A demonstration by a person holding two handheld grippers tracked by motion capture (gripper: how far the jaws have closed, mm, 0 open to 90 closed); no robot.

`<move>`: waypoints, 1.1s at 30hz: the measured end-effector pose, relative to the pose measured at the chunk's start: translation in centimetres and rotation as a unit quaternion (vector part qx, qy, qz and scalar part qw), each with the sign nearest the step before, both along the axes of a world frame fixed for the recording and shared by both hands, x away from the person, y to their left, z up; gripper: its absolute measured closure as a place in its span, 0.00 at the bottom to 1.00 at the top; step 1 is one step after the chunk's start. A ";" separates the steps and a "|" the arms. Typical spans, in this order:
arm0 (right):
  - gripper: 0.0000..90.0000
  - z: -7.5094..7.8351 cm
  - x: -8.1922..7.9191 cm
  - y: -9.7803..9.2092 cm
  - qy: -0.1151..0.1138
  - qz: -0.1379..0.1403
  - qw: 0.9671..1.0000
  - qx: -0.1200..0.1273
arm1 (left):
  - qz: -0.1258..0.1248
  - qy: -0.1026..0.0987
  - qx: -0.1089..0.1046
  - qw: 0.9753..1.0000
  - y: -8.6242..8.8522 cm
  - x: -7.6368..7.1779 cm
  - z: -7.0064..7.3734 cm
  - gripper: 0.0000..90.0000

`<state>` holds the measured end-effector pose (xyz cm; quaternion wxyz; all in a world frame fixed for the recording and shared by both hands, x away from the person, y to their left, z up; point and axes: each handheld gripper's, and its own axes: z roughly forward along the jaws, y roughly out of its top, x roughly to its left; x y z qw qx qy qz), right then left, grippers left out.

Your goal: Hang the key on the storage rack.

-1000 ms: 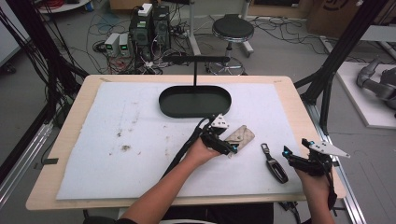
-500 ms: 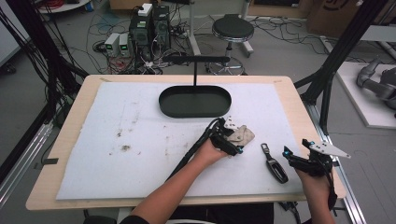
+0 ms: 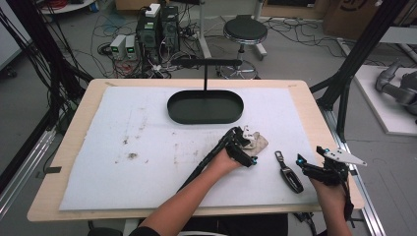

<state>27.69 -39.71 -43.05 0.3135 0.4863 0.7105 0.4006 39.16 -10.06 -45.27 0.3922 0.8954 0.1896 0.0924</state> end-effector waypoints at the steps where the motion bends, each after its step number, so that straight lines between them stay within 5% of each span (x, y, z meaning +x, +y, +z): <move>1: 0.23 0.0 0.0 0.0 -0.002 0.001 1.000 -0.001 | -0.001 0.001 -0.001 1.000 0.0 0.0 0.0 0.17; 3: 0.23 0.0 0.0 0.0 -0.002 0.001 1.000 -0.001 | -0.004 0.003 0.000 1.000 0.1 0.0 0.1 0.18; 7: 0.23 0.0 0.1 0.1 -0.001 0.002 1.000 -0.001 | -0.002 0.008 -0.002 1.000 0.4 -0.1 0.4 0.36; 17: 0.23 -0.1 0.1 0.0 -0.002 0.001 1.000 0.000 | 0.002 0.005 -0.006 1.000 1.0 -0.4 1.4 0.40; 25: 0.23 -0.1 0.1 0.4 -0.001 0.004 1.000 -0.001 | 0.000 -0.008 -0.033 0.999 3.8 -0.3 4.3 0.40; 33: 0.23 -0.1 0.5 1.1 0.000 0.012 1.000 -0.001 | 0.030 -0.018 -0.049 0.998 8.1 1.1 6.4 0.40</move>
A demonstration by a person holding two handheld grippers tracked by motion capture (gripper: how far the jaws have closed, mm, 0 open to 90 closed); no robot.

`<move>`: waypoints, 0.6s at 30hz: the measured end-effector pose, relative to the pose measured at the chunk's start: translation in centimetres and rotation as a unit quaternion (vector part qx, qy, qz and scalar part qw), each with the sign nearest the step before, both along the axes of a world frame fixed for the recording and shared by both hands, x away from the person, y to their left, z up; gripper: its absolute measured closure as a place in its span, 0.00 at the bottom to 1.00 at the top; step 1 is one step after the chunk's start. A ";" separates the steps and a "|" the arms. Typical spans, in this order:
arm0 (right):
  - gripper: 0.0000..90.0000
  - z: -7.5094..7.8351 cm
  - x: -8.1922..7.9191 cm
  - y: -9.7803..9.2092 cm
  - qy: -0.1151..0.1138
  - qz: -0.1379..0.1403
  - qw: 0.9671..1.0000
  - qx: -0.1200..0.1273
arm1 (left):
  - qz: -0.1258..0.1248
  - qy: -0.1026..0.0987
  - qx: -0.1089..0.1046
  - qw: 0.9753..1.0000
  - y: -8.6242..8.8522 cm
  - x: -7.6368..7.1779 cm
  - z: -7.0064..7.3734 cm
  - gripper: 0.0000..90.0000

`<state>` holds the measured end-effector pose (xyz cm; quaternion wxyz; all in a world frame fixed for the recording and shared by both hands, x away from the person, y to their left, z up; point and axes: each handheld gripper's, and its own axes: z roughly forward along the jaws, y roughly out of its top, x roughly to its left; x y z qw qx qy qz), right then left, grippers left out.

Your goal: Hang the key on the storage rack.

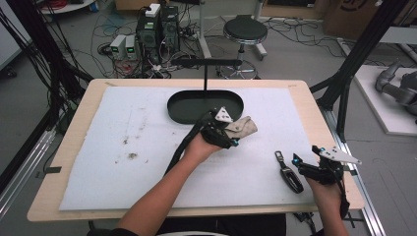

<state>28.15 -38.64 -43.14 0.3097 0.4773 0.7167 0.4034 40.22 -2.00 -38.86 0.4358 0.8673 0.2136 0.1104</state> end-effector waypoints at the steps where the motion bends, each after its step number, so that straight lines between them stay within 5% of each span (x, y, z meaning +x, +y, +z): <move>1: 0.23 0.0 0.1 0.2 0.001 0.001 1.000 0.001 | 0.004 0.000 -0.004 1.000 0.5 0.2 0.2 0.40; 18: 0.23 -0.1 2.0 3.0 0.006 0.037 0.999 -0.010 | 0.050 -0.017 -0.004 0.999 7.2 3.8 1.5 0.40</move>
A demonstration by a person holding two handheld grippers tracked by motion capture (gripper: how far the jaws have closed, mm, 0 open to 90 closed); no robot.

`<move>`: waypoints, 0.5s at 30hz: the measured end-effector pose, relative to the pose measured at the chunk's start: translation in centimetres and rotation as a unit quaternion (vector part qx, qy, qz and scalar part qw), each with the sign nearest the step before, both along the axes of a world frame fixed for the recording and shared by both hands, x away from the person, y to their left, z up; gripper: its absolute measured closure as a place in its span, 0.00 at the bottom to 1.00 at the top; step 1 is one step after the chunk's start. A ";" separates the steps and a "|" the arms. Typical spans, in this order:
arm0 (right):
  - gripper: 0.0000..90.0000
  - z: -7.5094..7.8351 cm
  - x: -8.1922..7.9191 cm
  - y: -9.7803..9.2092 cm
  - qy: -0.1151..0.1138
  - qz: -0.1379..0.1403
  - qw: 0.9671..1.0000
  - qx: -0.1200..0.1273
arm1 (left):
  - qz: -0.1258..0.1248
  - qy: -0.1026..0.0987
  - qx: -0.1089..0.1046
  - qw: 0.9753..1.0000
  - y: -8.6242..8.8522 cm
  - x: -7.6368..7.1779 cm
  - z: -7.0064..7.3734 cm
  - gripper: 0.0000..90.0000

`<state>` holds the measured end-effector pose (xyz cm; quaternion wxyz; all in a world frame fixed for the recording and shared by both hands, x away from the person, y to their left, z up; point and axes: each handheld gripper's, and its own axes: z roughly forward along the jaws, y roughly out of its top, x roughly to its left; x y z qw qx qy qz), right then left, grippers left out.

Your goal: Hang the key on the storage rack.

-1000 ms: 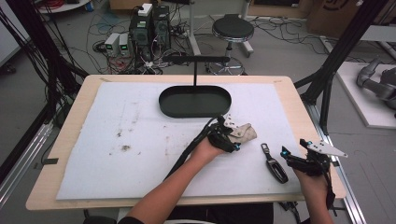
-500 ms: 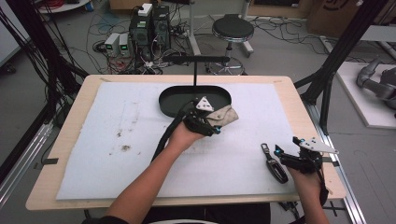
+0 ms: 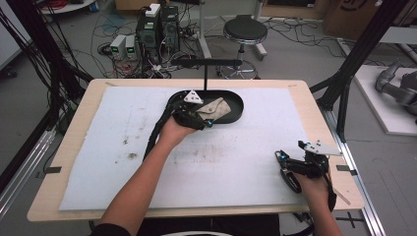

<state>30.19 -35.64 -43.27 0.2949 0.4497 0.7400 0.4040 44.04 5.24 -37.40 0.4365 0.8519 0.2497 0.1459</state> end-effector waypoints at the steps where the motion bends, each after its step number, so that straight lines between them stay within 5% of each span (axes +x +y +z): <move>1: 0.23 0.0 0.1 0.1 -0.001 0.000 1.000 -0.001 | 0.000 0.000 0.002 1.000 0.2 0.3 0.0 0.40; 7: 0.23 0.0 0.3 0.3 -0.001 0.005 1.000 -0.001 | 0.010 0.005 0.000 1.000 1.1 2.4 -0.2 0.40; 15: 0.23 0.0 0.2 0.0 0.000 0.000 1.000 0.001 | 0.029 0.017 0.025 0.999 1.9 5.4 -0.8 0.40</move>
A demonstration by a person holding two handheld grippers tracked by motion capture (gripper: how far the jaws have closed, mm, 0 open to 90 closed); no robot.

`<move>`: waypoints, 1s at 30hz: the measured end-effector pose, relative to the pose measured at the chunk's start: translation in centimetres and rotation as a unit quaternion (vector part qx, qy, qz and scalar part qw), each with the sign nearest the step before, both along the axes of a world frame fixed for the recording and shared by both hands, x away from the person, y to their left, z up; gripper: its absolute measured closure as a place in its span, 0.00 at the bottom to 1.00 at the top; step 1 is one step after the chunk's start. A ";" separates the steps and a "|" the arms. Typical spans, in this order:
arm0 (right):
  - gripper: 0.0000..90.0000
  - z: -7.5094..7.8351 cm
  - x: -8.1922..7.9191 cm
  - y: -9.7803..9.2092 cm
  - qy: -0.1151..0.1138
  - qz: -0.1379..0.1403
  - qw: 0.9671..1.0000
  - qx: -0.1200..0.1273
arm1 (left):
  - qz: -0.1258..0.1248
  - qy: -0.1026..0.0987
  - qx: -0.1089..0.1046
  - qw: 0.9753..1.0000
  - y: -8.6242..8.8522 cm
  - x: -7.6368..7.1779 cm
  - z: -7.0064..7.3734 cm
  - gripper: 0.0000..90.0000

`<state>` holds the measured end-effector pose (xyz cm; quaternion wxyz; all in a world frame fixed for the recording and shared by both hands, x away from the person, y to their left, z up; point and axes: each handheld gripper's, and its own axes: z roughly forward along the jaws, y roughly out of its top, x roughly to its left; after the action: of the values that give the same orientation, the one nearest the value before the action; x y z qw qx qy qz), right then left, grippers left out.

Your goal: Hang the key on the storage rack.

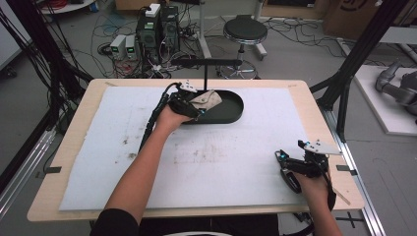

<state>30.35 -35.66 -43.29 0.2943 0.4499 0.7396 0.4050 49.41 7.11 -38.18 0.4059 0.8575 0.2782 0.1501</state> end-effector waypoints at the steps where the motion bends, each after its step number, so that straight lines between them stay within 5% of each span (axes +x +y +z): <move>1: 0.23 0.0 0.0 0.0 0.000 0.000 1.000 0.000 | 0.004 0.000 -0.003 1.000 0.0 0.3 -0.2 0.40; 4: 0.23 0.0 0.0 0.1 0.002 0.000 1.000 -0.002 | 0.013 0.013 -0.014 1.000 0.3 1.1 -1.2 0.40; 11: 0.23 -0.1 0.0 0.1 0.003 -0.001 1.000 -0.002 | 0.025 0.024 0.005 0.999 0.2 2.4 -3.1 0.40; 21: 0.23 -0.1 0.0 0.1 0.003 -0.001 1.000 -0.003 | 0.026 0.027 0.045 0.998 -0.3 3.8 -3.5 0.39; 26: 0.23 -0.1 0.0 0.0 0.004 -0.001 1.000 -0.002 | 0.037 0.040 0.078 0.995 -0.2 4.1 -4.5 0.39; 30: 0.23 -0.2 0.0 0.0 0.004 0.000 1.000 -0.003 | 0.043 0.045 0.074 0.995 -0.2 4.1 -4.5 0.36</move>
<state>30.37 -35.70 -43.44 0.2930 0.4506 0.7416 0.4013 53.55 6.89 -42.72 0.3211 0.8784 0.3210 0.1494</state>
